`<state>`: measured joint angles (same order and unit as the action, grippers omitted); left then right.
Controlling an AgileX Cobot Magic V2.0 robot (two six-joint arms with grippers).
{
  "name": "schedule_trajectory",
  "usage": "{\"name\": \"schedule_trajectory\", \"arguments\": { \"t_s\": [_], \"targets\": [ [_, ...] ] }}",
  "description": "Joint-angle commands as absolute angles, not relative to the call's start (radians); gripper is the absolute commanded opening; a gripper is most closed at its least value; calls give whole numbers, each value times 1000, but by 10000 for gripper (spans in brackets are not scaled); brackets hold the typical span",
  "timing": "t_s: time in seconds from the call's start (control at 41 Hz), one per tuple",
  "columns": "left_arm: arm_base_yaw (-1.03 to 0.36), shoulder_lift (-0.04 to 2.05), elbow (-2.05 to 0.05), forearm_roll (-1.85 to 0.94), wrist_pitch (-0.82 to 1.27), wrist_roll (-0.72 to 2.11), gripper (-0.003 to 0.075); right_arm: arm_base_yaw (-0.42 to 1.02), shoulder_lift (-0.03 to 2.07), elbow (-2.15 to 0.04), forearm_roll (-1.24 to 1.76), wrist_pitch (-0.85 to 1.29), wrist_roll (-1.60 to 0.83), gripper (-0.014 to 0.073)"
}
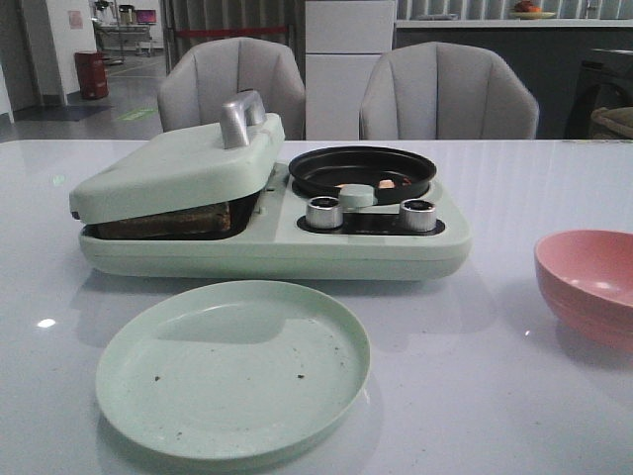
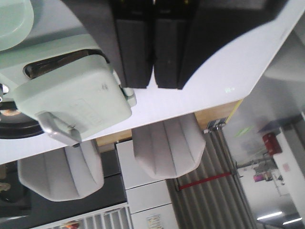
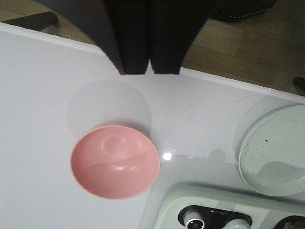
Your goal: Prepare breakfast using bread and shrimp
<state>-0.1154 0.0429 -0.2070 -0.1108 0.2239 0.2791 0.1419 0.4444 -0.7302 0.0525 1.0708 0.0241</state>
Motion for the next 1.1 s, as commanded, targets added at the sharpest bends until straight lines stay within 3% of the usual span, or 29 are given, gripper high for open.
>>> {"name": "schedule_trajectory", "arguments": {
  "t_s": [0.0, 0.292, 1.072],
  "targets": [
    [-91, 37, -175, 92, 113, -37, 100, 142, 451, -756, 54, 995, 25, 21],
    [-27, -27, 13, 38, -50, -84, 100, 142, 451, -756, 54, 995, 25, 21],
    [-75, -27, 9, 70, -36, -82, 100, 142, 452, -756, 54, 996, 25, 21]
  ]
}}
